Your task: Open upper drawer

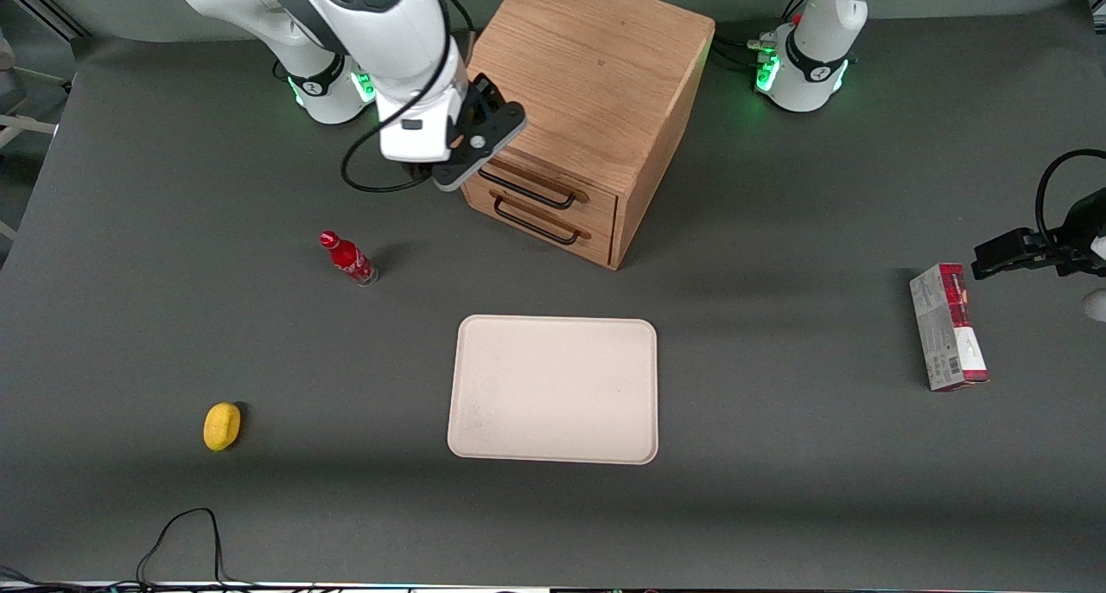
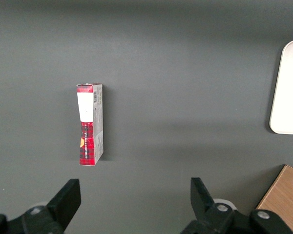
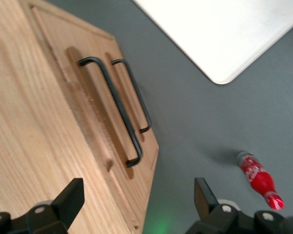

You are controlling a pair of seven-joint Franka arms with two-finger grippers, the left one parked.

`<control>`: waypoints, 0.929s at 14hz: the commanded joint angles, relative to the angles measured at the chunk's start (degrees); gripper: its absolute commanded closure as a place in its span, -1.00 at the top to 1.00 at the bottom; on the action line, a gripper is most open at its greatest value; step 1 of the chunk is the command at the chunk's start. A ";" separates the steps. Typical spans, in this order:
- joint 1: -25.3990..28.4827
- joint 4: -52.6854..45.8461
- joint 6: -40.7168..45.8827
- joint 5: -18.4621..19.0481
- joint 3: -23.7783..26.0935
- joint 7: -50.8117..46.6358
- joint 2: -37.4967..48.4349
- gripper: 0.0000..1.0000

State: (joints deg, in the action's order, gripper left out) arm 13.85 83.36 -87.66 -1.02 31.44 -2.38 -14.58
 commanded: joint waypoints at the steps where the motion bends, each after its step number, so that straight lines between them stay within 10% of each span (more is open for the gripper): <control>1: -1.02 -0.66 -2.76 -0.65 2.14 2.91 -4.39 1.00; 13: -1.81 7.51 -13.66 1.46 2.75 8.97 -6.86 1.00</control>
State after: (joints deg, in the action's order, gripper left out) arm 12.62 88.76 -98.69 -0.61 33.39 5.24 -21.54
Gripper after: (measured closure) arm 0.000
